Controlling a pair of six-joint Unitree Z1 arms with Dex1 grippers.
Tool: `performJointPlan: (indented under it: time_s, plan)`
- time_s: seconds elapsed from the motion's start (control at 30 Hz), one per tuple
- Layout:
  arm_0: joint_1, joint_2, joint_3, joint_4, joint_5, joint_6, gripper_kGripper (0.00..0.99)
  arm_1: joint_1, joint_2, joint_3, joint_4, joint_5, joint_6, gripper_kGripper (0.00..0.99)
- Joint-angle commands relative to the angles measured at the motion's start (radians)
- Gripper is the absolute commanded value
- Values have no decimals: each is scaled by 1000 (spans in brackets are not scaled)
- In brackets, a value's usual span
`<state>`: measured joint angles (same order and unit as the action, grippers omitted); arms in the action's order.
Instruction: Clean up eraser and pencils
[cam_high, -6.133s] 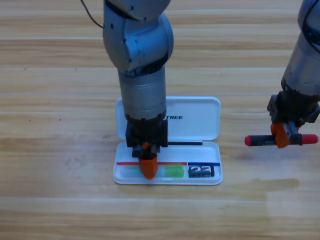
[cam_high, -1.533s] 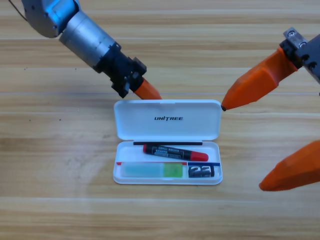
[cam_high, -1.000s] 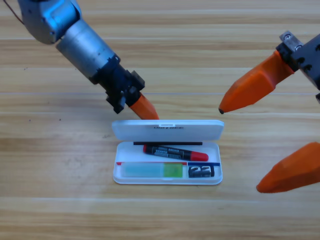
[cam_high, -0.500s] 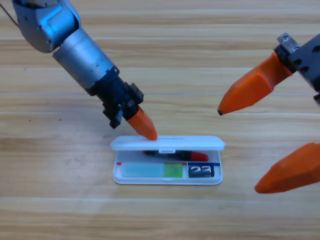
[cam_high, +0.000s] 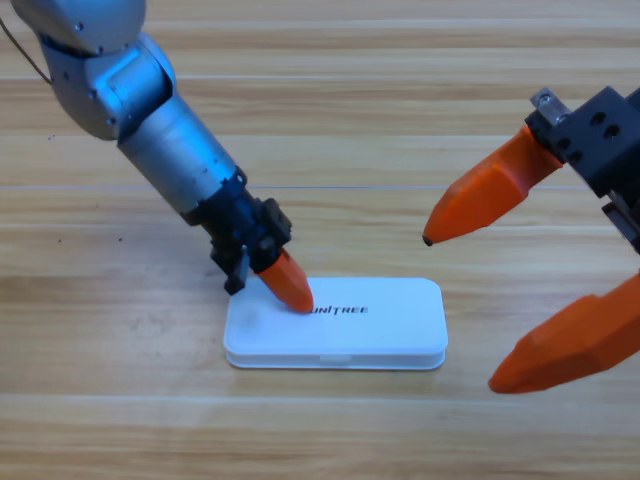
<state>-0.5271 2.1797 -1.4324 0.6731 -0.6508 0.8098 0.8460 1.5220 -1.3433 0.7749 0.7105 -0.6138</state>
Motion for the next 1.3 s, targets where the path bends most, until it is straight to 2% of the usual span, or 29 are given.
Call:
performJointPlan:
  time_s: [0.03,0.23,0.37,0.47,0.6,0.67,0.8,0.87,0.97,1.0,1.07,1.1,1.13,1.3]
  plan:
    - [-48,15,64,-50,57,-14,0,-5,32,10,-17,12,9,990]
    - [-70,14,132,-121,86,-21,0,-5,35,10,-17,12,11,990]
    - [-70,-57,130,-110,96,-31,0,-5,35,10,-17,12,11,990]
    - [-70,-207,105,-43,106,-38,0,-5,36,10,-17,12,11,990]
    - [-94,-387,-16,152,120,-35,0,-5,36,10,-17,12,11,990]
    - [-116,-472,-30,201,122,-38,0,-5,36,10,-17,12,11,990]
    - [-188,-603,-11,227,134,-93,0,-5,36,10,-17,12,11,990]
    - [-234,-632,-5,227,152,-124,0,-5,36,10,-17,12,11,990]
    - [-274,-641,21,209,157,-127,0,-5,38,10,-17,12,11,990]
    - [-283,-641,27,203,165,-127,31,-5,38,10,-17,12,11,990]
    - [-298,-641,38,201,180,-143,695,-5,40,10,-17,12,11,990]
    - [-301,-643,43,200,181,-144,937,-5,41,9,-17,12,11,990]
    - [-303,-646,44,200,183,-144,988,-5,41,10,-17,12,11,990]
    - [-303,-652,53,192,201,-144,990,-5,41,9,-17,12,11,990]
